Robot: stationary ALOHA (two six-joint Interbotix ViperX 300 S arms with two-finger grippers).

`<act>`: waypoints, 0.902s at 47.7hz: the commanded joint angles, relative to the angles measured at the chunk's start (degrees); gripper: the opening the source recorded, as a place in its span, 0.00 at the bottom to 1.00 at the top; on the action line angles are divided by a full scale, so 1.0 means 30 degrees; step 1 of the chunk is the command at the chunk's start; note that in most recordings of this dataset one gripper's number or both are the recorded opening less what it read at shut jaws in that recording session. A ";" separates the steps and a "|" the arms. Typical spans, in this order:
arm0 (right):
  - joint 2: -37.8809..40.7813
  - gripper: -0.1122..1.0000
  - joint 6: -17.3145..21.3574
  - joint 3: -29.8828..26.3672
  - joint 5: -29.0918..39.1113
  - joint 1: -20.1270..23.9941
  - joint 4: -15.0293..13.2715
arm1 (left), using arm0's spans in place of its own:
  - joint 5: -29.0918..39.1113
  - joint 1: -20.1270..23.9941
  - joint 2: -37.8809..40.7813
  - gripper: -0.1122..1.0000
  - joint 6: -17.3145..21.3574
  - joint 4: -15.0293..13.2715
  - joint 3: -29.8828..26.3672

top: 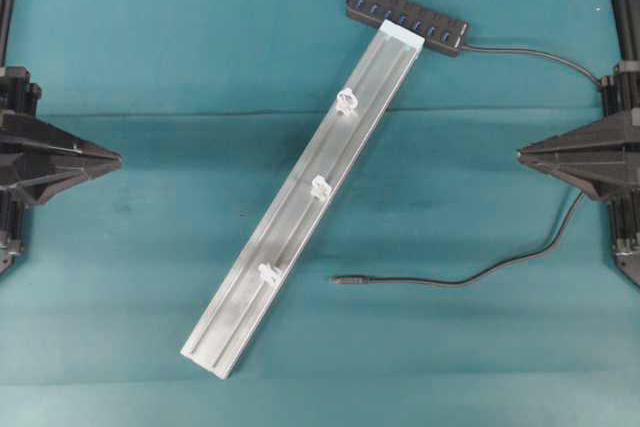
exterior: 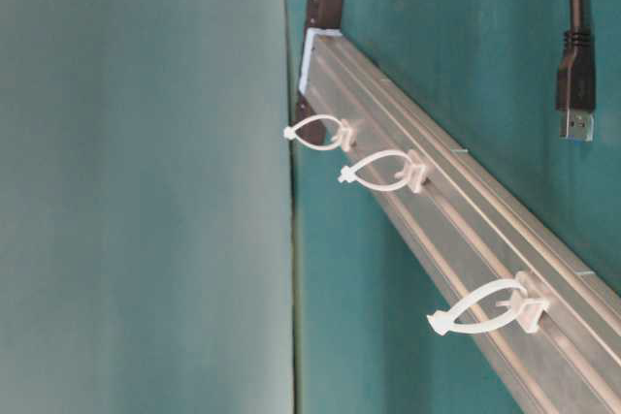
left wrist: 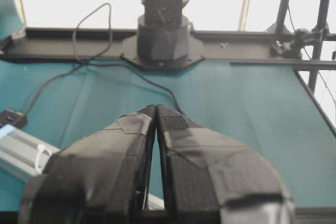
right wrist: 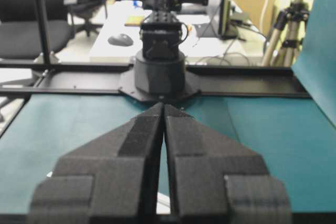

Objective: Pass the USB cable through three rings with both arms.

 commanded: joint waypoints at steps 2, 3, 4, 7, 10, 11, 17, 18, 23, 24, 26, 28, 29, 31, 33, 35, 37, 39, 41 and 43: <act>0.0439 0.18 0.0527 0.0146 0.0000 -0.0029 0.0381 | 0.0059 -0.0059 0.1318 0.23 -0.1465 0.0146 -0.0762; 0.0469 0.19 0.0674 0.0205 0.0088 -0.0029 0.0645 | 0.0059 -0.0088 0.1494 0.23 -0.1787 0.0205 -0.0908; 0.0557 0.19 0.0850 0.0234 0.0205 -0.0029 0.0967 | 0.0059 -0.0146 0.1670 0.22 -0.2080 0.0264 -0.1055; 0.0791 0.12 0.1582 0.0293 0.0908 -0.0029 0.1816 | 0.0059 -0.0264 0.2139 0.14 -0.2607 0.0439 -0.1377; 0.0850 0.10 0.2197 0.0264 0.1904 -0.0117 0.2139 | 0.0059 -0.0352 0.2490 0.09 -0.2725 0.0439 -0.1611; 0.0850 0.10 0.2314 0.0264 0.2256 -0.0117 0.2139 | 0.0059 -0.0381 0.2549 0.09 -0.2725 0.0439 -0.1699; 0.0996 0.10 0.2783 -0.0146 0.4717 -0.0205 0.2227 | 0.0088 -0.0527 0.2637 0.09 -0.2637 0.0439 -0.1846; 0.1055 0.10 0.2900 -0.0264 0.5215 -0.0205 0.2256 | 0.0117 -0.0527 0.2637 0.09 -0.2637 0.0439 -0.1816; 0.1787 0.10 0.3926 -0.1348 0.8555 -0.0322 0.2520 | 0.0352 -0.0527 0.2520 0.09 -0.2637 0.0439 -0.1875; 0.1963 0.10 0.4219 -0.1582 0.9199 -0.0352 0.2549 | 0.0410 -0.0557 0.2490 0.09 -0.2607 0.0439 -0.1904; 0.2432 0.10 0.4775 -0.2051 1.0488 -0.0381 0.2520 | 0.0615 -0.0527 0.2490 0.09 -0.2607 0.0439 -0.1963; 0.2959 0.10 0.5303 -0.2520 1.1572 -0.0352 0.2549 | 0.0938 -0.0557 0.2490 0.09 -0.2607 0.0439 -0.2080; 0.3223 0.10 0.5508 -0.2725 1.2041 -0.0352 0.2549 | 0.1084 -0.0527 0.2490 0.09 -0.2607 0.0381 -0.2168; 0.3809 0.10 0.5889 -0.3193 1.2891 -0.0352 0.2520 | 0.1494 -0.0557 0.2490 0.09 -0.2637 0.0439 -0.2314; 0.4365 0.10 0.6152 -0.3662 1.3447 -0.0322 0.2520 | 0.1934 -0.0527 0.2461 0.09 -0.2637 0.0439 -0.2520; 0.4951 0.10 0.6270 -0.4102 1.3828 -0.0234 0.2520 | 0.2285 -0.0557 0.2373 0.09 -0.2666 0.0439 -0.2637; 0.5684 0.10 0.6299 -0.4658 1.4209 -0.0117 0.2520 | 0.2490 -0.0557 0.2314 0.09 -0.2666 0.0439 -0.2754; 0.6270 0.10 0.6299 -0.5098 1.4473 0.0000 0.2520 | 0.2637 -0.0527 0.2227 0.09 -0.2666 0.0439 -0.2783; 0.6914 0.10 0.6270 -0.5566 1.4854 0.0146 0.2490 | 0.2725 -0.0527 0.2139 0.09 -0.2666 0.0439 -0.2783; 0.7588 0.10 0.6270 -0.6006 1.5322 0.0264 0.2490 | 0.2754 -0.0527 0.2080 0.09 -0.2666 0.0381 -0.2783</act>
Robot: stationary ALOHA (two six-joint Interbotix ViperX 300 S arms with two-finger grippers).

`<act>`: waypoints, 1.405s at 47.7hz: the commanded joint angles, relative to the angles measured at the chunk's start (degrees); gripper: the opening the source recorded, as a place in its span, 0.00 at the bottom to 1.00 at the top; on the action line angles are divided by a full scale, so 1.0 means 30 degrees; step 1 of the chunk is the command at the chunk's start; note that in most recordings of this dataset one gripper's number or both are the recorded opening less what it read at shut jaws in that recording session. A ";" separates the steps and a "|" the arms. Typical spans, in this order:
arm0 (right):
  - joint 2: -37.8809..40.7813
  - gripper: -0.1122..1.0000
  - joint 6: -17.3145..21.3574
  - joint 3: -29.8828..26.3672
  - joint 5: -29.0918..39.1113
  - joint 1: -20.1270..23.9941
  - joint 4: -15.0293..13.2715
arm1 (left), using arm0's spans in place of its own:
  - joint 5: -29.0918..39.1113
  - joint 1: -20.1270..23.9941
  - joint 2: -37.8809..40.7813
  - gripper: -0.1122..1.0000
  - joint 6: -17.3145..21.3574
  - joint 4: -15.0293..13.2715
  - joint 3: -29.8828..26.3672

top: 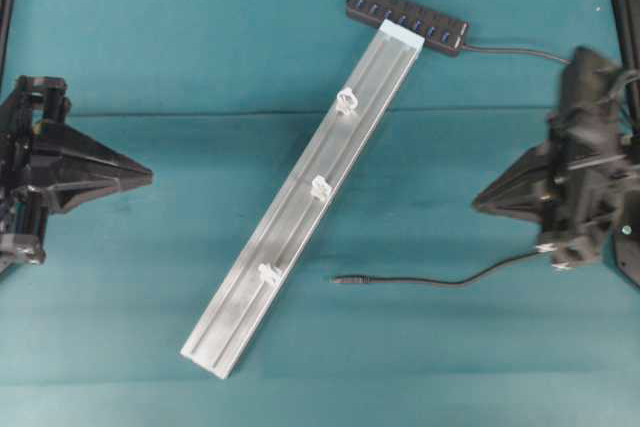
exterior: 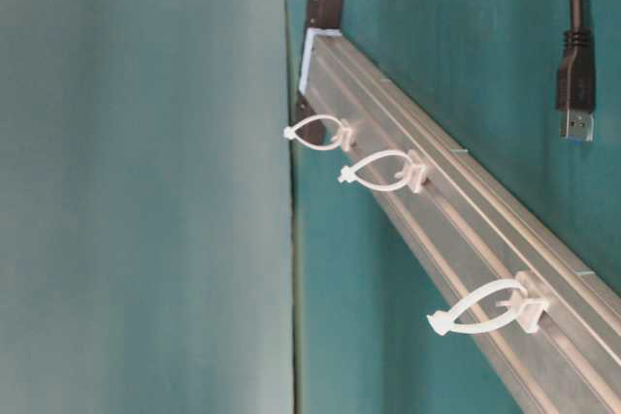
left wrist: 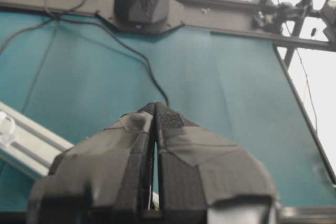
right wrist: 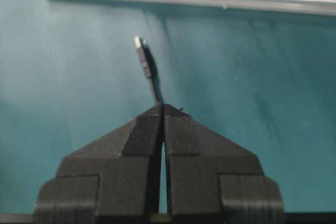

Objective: Pass the USB cable through three rings with both arms.

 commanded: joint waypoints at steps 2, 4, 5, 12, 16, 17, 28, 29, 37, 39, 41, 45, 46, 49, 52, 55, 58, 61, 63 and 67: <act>0.1846 0.10 0.0176 -0.1465 0.1230 0.0352 0.0000 | 0.0029 -0.0029 -0.0176 0.09 -0.0029 0.0029 -0.0557; 0.2637 0.10 0.0176 -0.1963 0.1992 0.0439 -0.0029 | 0.0029 0.0000 -0.0234 0.09 -0.0029 0.0088 -0.0615; 0.3047 0.10 0.0176 -0.2227 0.2373 0.0498 -0.0029 | 0.0029 0.0000 -0.0264 0.09 -0.0029 0.0088 -0.0615; 0.6094 0.10 -0.0322 -0.4805 0.5566 0.0820 -0.0762 | 0.0117 0.0029 -0.0410 0.09 0.0000 0.0088 -0.0645; 0.7354 0.10 -0.0967 -0.6211 0.6885 0.1084 -0.1553 | 0.0205 0.0059 -0.0352 0.09 0.0000 0.0088 -0.0645; 0.7646 0.10 -0.1172 -0.6445 0.7148 0.1143 -0.1787 | 0.0234 0.0088 -0.0352 0.09 0.0000 0.0088 -0.0645; 0.9756 0.10 -0.4131 -0.8730 0.9375 0.1582 -0.2490 | 0.0264 0.0146 -0.0322 0.09 0.0029 0.0088 -0.0615; 0.9873 0.10 -0.4277 -0.8848 0.9492 0.1611 -0.2490 | 0.0322 0.0146 -0.0322 0.09 0.0029 0.0088 -0.0615; 1.0898 0.11 -0.4775 -0.9814 0.9873 0.1904 -0.2490 | 0.0645 0.0146 -0.0381 0.09 0.0029 0.0088 -0.0615; 1.1221 0.11 -0.4717 -0.9961 0.9902 0.1934 -0.2461 | 0.0732 0.0146 -0.0410 0.09 0.0029 0.0088 -0.0615; 1.1514 0.11 -0.4688 -1.0107 1.0078 0.1934 -0.2373 | 0.0732 0.0146 -0.0410 0.09 0.0029 0.0088 -0.0615; 1.2100 0.16 -0.4365 -1.0400 1.0195 0.1934 -0.1904 | 0.0732 0.0146 -0.0410 0.09 0.0000 0.0088 -0.0615; 1.2188 0.19 -0.4248 -1.0459 1.0195 0.1963 -0.1758 | 0.0732 0.0146 -0.0410 0.09 0.0000 0.0088 -0.0615; 1.2393 0.30 -0.3721 -1.0635 1.0107 0.1963 -0.1260 | 0.0732 0.0146 -0.0410 0.09 -0.0029 0.0088 -0.0615; 1.2510 0.45 -0.2988 -1.0664 1.0078 0.1963 -0.1201 | 0.0732 0.0146 -0.0410 0.09 -0.0029 0.0088 -0.0615; 1.2510 0.62 -0.2285 -1.0576 1.0049 0.1963 -0.1260 | 0.0762 0.0146 -0.0410 0.09 -0.0029 0.0088 -0.0615; 1.2510 0.77 -0.1729 -1.0400 0.9873 0.2021 -0.1465 | 0.0762 0.0146 -0.0410 0.09 -0.0029 0.0088 -0.0586; 1.2510 0.89 -0.1377 -1.0137 0.9346 0.2168 -0.1641 | 0.0820 0.0146 -0.0381 0.09 -0.0029 0.0088 -0.0586; 1.2480 0.93 -0.1055 -0.9873 0.8643 0.2256 -0.1641 | 0.0879 0.0146 -0.0381 0.09 -0.0029 0.0088 -0.0557; 1.2510 0.89 -0.0557 -0.9434 0.7119 0.2373 -0.1641 | 0.0996 0.0146 -0.0410 0.09 -0.0029 0.0088 -0.0557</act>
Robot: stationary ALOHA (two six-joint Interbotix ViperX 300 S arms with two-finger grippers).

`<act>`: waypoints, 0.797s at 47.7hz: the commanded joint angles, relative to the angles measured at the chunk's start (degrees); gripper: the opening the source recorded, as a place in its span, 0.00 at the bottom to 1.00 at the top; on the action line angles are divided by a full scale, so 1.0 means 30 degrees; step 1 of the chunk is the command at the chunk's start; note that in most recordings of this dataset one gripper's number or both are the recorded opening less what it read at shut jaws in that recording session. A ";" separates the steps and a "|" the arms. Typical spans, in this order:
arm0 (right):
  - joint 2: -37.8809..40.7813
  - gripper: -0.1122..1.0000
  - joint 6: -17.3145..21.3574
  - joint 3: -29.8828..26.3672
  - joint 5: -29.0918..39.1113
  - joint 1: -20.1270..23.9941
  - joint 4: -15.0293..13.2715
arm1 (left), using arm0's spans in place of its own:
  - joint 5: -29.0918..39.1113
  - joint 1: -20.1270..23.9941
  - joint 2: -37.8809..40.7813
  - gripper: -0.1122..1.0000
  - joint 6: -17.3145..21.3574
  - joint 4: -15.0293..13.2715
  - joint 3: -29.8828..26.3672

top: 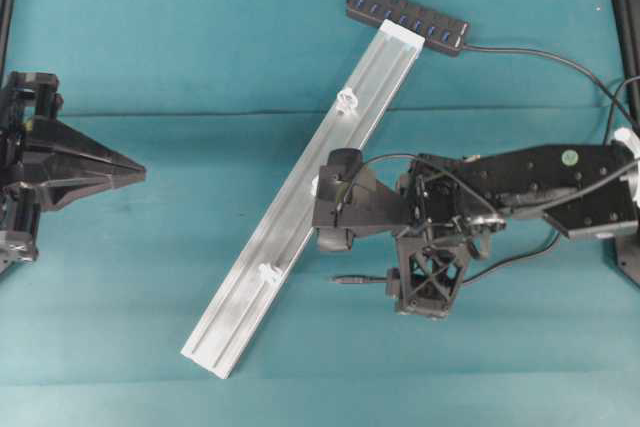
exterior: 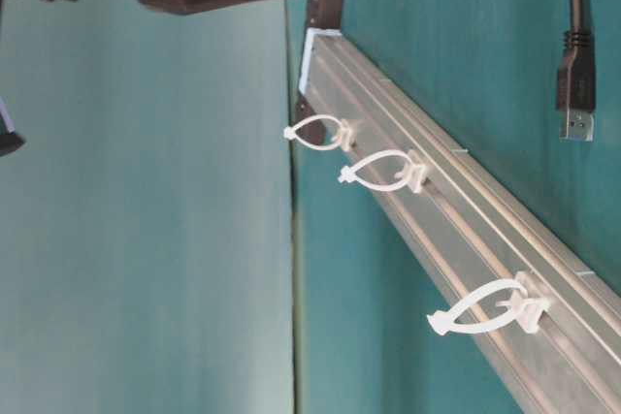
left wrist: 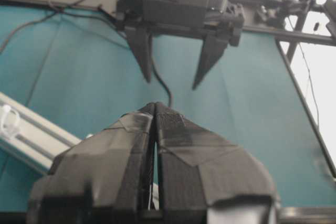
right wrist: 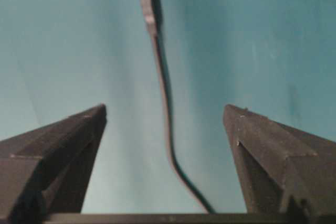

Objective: Pass the USB cable through three rings with both arms.
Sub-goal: 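Move the right gripper down to the black USB cable plug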

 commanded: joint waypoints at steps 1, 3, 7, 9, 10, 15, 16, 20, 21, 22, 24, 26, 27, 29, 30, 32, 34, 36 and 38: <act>0.0146 0.88 0.0586 0.0381 -0.1523 0.0234 -0.0088 | 0.0000 0.0059 0.0059 0.09 -0.0029 0.0088 -0.0439; 0.0205 0.88 0.0791 0.0732 -0.2432 0.0322 -0.0146 | 0.0000 0.0059 0.0088 0.09 -0.0029 0.0088 -0.0469; 0.0527 0.88 0.1084 0.1436 -0.3750 0.0498 -0.0322 | 0.0000 0.0059 0.0059 0.09 -0.0059 0.0088 -0.0469; 0.0791 0.88 0.1201 0.1787 -0.4131 0.0615 -0.0410 | 0.0029 0.0059 0.0059 0.09 -0.0059 0.0088 -0.0439; 0.0938 0.88 0.1201 0.1875 -0.4160 0.0615 -0.0439 | 0.0029 0.0059 0.0059 0.09 -0.0059 0.0088 -0.0439; 0.1318 0.88 0.1201 0.2080 -0.4248 0.0645 -0.0791 | 0.0264 0.0059 0.0117 0.09 0.0000 0.0088 -0.0410; 0.1377 0.88 0.1201 0.2080 -0.4248 0.0645 -0.0908 | 0.0322 0.0059 0.0117 0.09 0.0000 0.0088 -0.0439; 0.1641 0.88 0.1143 0.1992 -0.4307 0.0762 -0.1172 | 0.0615 0.0059 0.0146 0.09 0.0029 0.0088 -0.0410; 0.1729 0.88 0.1172 0.1963 -0.4307 0.0762 -0.1289 | 0.0703 0.0059 0.0146 0.09 0.0000 0.0088 -0.0410; 0.1816 0.88 0.1172 0.1934 -0.4307 0.0762 -0.1406 | 0.0820 0.0059 0.0117 0.09 0.0000 0.0088 -0.0410; 0.1963 0.88 0.1172 0.1934 -0.4307 0.0791 -0.1729 | 0.0967 0.0059 0.0088 0.09 0.0000 0.0088 -0.0381; 0.2051 0.88 0.1143 0.1934 -0.4307 0.0820 -0.1934 | 0.1084 0.0059 0.0059 0.09 -0.0029 0.0088 -0.0352; 0.2080 0.88 0.1143 0.1992 -0.4307 0.0850 -0.2021 | 0.1143 0.0059 0.0059 0.09 -0.0029 0.0088 -0.0352; 0.2139 0.88 0.1143 0.1992 -0.4336 0.0879 -0.2139 | 0.1201 0.0059 0.0029 0.09 -0.0029 0.0088 -0.0293; 0.2197 0.88 0.1143 0.2021 -0.4336 0.0879 -0.2197 | 0.1230 0.0059 0.0000 0.09 -0.0029 0.0088 -0.0293; 0.2227 0.88 0.1084 0.2051 -0.4336 0.0908 -0.2256 | 0.1201 0.0059 -0.0029 0.09 -0.0029 0.0088 -0.0293; 0.2314 0.88 0.1025 0.2051 -0.4336 0.0967 -0.2314 | 0.1201 0.0059 -0.0088 0.09 -0.0029 0.0088 -0.0293; 0.2402 0.88 0.0938 0.2051 -0.4336 0.1055 -0.2461 | 0.1201 0.0059 -0.0146 0.09 -0.0029 0.0088 -0.0293; 0.2461 0.88 0.0850 0.2021 -0.4365 0.1143 -0.2607 | 0.1201 0.0059 -0.0205 0.09 -0.0029 0.0088 -0.0293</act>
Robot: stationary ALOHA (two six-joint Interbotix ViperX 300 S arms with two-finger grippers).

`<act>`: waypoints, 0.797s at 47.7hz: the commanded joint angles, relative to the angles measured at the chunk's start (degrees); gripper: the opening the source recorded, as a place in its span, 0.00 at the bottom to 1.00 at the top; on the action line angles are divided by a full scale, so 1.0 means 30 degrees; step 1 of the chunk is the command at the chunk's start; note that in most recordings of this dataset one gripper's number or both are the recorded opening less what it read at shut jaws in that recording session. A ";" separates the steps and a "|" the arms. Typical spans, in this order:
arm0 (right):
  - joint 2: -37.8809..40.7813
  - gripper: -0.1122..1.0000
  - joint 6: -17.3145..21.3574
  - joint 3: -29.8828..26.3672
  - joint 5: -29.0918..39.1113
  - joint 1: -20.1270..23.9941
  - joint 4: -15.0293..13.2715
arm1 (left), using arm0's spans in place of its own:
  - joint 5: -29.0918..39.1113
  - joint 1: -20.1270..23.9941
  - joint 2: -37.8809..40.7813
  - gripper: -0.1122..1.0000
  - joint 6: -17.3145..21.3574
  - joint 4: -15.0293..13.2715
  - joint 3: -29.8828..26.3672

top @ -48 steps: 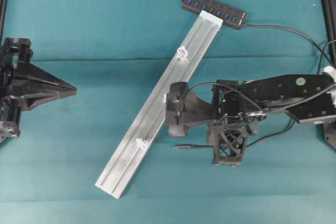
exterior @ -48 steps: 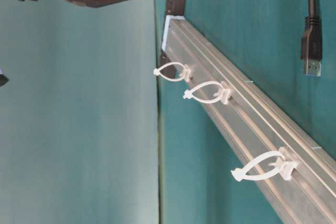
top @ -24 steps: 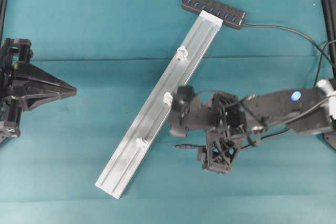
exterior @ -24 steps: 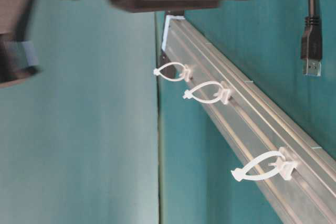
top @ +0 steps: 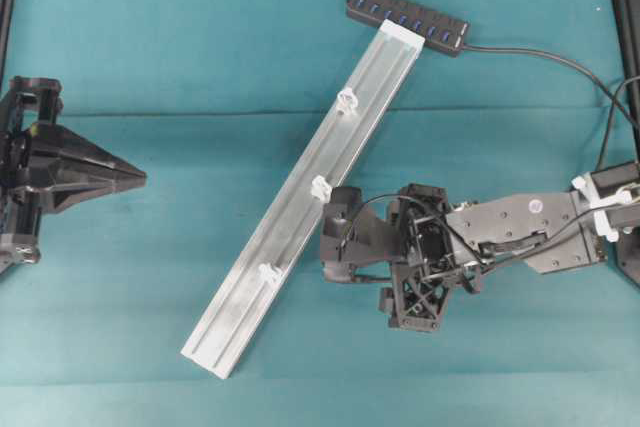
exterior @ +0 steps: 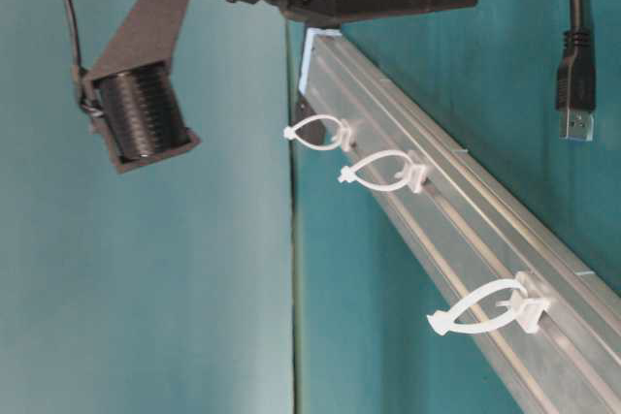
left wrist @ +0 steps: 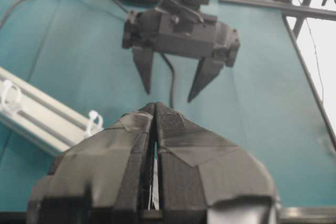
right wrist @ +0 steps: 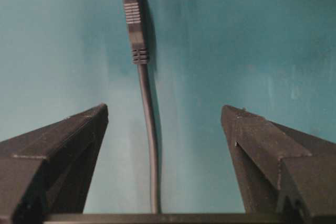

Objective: Pass the USB cable through three rings with both arms.
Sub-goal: 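Move the right gripper down to the black USB cable plug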

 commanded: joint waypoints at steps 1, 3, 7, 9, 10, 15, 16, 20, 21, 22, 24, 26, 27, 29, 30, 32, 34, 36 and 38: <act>0.0293 0.88 -0.0176 -0.0146 -0.0088 0.0234 -0.0410 | -0.0088 0.0029 -0.0088 0.09 -0.0029 0.0088 -0.0293; 0.0381 0.88 -0.0234 -0.0146 -0.0088 0.0322 -0.0586 | -0.0088 0.0029 -0.0117 0.09 -0.0029 0.0088 -0.0293; 0.0586 0.88 -0.0293 -0.0176 -0.0117 0.0439 -0.0674 | -0.0088 0.0029 -0.0146 0.09 -0.0029 0.0088 -0.0293; 0.0674 0.88 -0.0293 -0.0205 -0.0117 0.0527 -0.0674 | -0.0117 0.0029 -0.0146 0.09 -0.0059 0.0088 -0.0293; 0.0703 0.88 -0.0322 -0.0205 -0.0176 0.0527 -0.0674 | -0.0117 0.0029 -0.0176 0.09 -0.0029 0.0088 -0.0293; 0.0820 0.88 -0.0381 -0.0234 -0.0439 0.0645 -0.0762 | -0.0088 0.0029 -0.0146 0.09 -0.0029 0.0088 -0.0234; 0.0820 0.88 -0.0381 -0.0205 -0.0469 0.0645 -0.0762 | -0.0117 0.0059 -0.0176 0.09 -0.0029 0.0088 -0.0205; 0.0908 0.88 -0.0293 -0.0117 -0.0645 0.0615 -0.0762 | -0.0117 0.0117 -0.0146 0.09 -0.0088 0.0088 -0.0117; 0.0967 0.88 -0.0322 -0.0117 -0.0674 0.0645 -0.0762 | -0.0117 0.0117 -0.0146 0.09 -0.0088 0.0088 -0.0088; 0.0996 0.87 -0.0322 -0.0117 -0.0703 0.0645 -0.0762 | -0.0117 0.0117 -0.0146 0.09 -0.0088 0.0088 -0.0088; 0.1084 0.87 -0.0381 -0.0146 -0.0703 0.0645 -0.0762 | -0.0117 0.0146 -0.0176 0.09 -0.0088 0.0088 -0.0059; 0.1143 0.87 -0.0381 -0.0176 -0.0645 0.0615 -0.0762 | -0.0117 0.0117 -0.0176 0.09 -0.0088 0.0088 -0.0059; 0.1143 0.87 -0.0381 -0.0176 -0.0645 0.0615 -0.0762 | -0.0146 0.0117 -0.0146 0.09 -0.0088 0.0088 -0.0059; 0.1172 0.87 -0.0381 -0.0205 -0.0645 0.0615 -0.0762 | -0.0117 0.0117 -0.0176 0.09 -0.0088 0.0088 -0.0059; 0.1172 0.87 -0.0410 -0.0176 -0.0645 0.0615 -0.0762 | -0.0146 0.0146 -0.0176 0.09 -0.0088 0.0088 -0.0059; 0.1201 0.87 -0.0381 -0.0176 -0.0645 0.0615 -0.0762 | -0.0146 0.0117 -0.0176 0.09 -0.0088 0.0088 -0.0059; 0.1230 0.87 -0.0381 -0.0176 -0.0615 0.0615 -0.0762 | -0.0176 0.0146 -0.0176 0.09 -0.0088 0.0088 -0.0059; 0.1260 0.87 -0.0381 -0.0146 -0.0645 0.0615 -0.0762 | -0.0234 0.0176 -0.0205 0.09 -0.0088 0.0088 -0.0059; 0.1318 0.87 -0.0381 -0.0146 -0.0615 0.0615 -0.0762 | -0.0322 0.0205 -0.0176 0.09 -0.0088 0.0088 -0.0059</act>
